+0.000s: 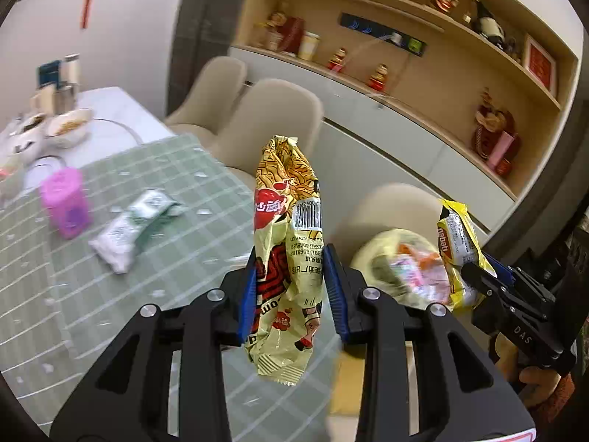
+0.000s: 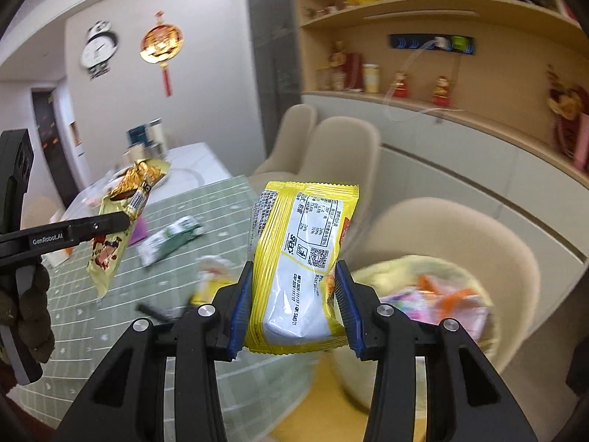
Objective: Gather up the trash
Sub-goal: 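Carry both snacks to the bin and open both grippers inside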
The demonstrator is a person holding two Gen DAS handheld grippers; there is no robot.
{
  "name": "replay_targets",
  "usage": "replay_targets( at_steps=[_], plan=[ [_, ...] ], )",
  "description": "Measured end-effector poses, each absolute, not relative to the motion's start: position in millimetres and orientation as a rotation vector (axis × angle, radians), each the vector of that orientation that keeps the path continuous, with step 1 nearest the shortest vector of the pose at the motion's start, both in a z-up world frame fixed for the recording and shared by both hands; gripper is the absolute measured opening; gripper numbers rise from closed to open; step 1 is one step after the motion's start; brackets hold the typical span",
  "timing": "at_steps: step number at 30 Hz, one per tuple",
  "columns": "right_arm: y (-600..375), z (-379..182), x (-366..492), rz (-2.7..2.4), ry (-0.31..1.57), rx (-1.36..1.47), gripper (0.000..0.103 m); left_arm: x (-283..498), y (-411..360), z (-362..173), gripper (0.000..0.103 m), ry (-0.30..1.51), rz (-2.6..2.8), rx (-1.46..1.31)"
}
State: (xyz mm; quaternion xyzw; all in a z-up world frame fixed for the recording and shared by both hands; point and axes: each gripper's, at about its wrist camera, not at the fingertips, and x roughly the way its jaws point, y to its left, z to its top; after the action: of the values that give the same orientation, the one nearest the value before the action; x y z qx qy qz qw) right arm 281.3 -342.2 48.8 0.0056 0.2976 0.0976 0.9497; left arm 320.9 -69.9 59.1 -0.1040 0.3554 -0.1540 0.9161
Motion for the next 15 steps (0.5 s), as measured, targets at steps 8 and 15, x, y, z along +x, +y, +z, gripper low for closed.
replay_targets(
  at_steps=[8,15],
  plan=[
    [-465.8,33.9,294.6,0.031,0.632,0.098,0.041,372.1,-200.4,28.6,0.031,0.836,-0.503,-0.19],
    [-541.9,23.6,300.0,-0.074,0.635,0.152,0.041,410.7,-292.2,-14.7,0.031,0.946,-0.637,-0.153]
  ],
)
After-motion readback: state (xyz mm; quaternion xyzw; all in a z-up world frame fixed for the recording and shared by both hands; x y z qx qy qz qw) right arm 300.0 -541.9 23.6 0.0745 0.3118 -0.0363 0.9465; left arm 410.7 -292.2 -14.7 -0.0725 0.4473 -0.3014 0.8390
